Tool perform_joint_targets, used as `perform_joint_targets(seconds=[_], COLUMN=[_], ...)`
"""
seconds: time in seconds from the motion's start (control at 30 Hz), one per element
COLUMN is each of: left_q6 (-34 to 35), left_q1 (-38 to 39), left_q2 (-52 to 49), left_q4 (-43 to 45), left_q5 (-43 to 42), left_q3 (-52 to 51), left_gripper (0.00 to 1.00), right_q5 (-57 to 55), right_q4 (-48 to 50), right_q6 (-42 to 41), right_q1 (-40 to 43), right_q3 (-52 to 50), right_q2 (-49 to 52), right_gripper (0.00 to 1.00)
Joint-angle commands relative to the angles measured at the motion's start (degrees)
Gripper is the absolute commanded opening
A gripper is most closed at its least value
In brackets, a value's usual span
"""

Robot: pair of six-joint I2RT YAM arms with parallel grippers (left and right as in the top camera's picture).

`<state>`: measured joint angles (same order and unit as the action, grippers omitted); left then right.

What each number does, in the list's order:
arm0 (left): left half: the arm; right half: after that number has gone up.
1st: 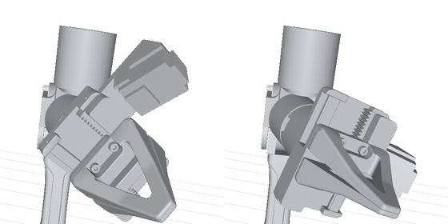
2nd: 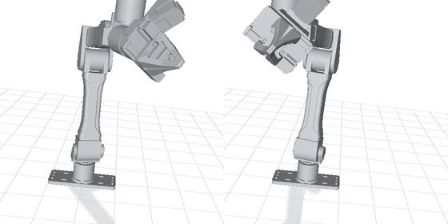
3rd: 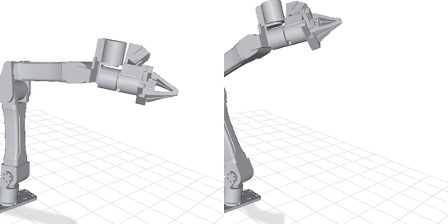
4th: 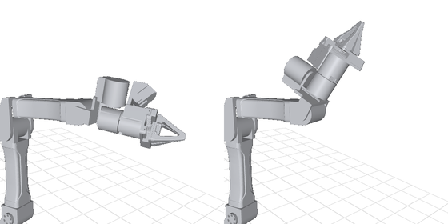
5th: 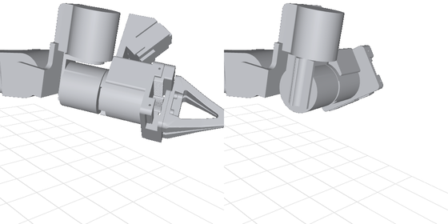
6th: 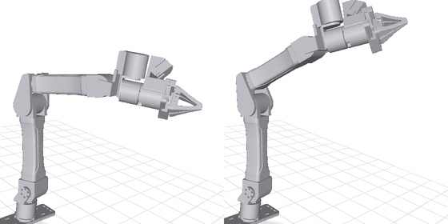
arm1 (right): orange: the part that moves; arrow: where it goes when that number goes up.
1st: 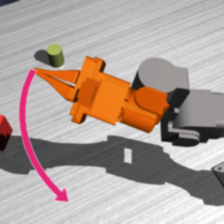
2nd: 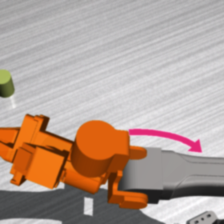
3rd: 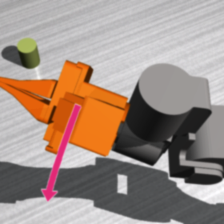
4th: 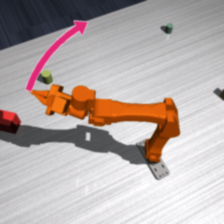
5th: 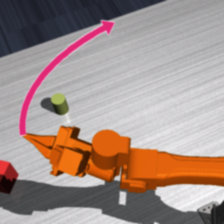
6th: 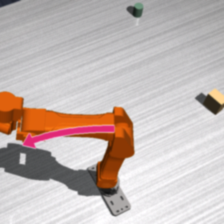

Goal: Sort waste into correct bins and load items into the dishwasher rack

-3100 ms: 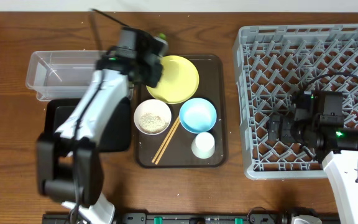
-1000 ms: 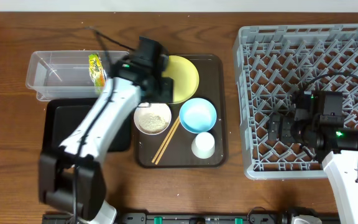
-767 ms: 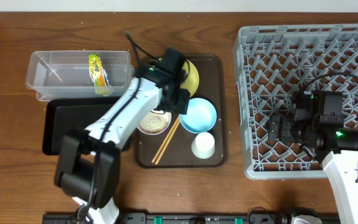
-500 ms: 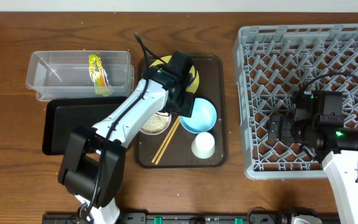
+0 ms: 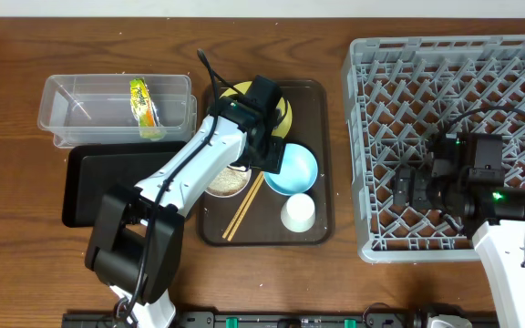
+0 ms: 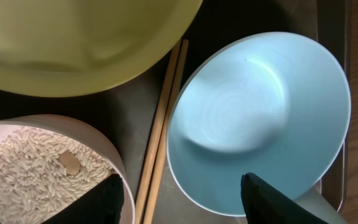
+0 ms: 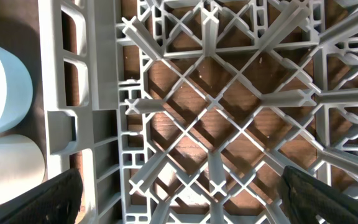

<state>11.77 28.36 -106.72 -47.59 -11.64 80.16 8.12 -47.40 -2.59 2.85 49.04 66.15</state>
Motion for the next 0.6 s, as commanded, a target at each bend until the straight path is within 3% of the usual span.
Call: perform_joint_targets(seconds=[0.0,0.27,0.57], left_q6=[-0.13,3.41,4.02], left_q1=[0.09,-2.05,-10.38], left_q2=[-0.35,1.51,11.78], left_q4=[-0.42,-5.97,-8.55], left_q5=[-0.11,0.59,5.35], left_q3=[-0.24,-0.22,-0.22], left_gripper=[0.63,0.64,0.68], right_q5=[0.33,9.84,10.19], right_q4=[-0.17,0.70,0.33], right_q6=[-0.57,1.46,1.66], right_q1=[-0.59,-1.20,-8.98], right_q3=[1.16,1.31,8.48], right_q2=[-0.24,-0.24,-0.24], right_gripper=[0.99,0.98,0.99])
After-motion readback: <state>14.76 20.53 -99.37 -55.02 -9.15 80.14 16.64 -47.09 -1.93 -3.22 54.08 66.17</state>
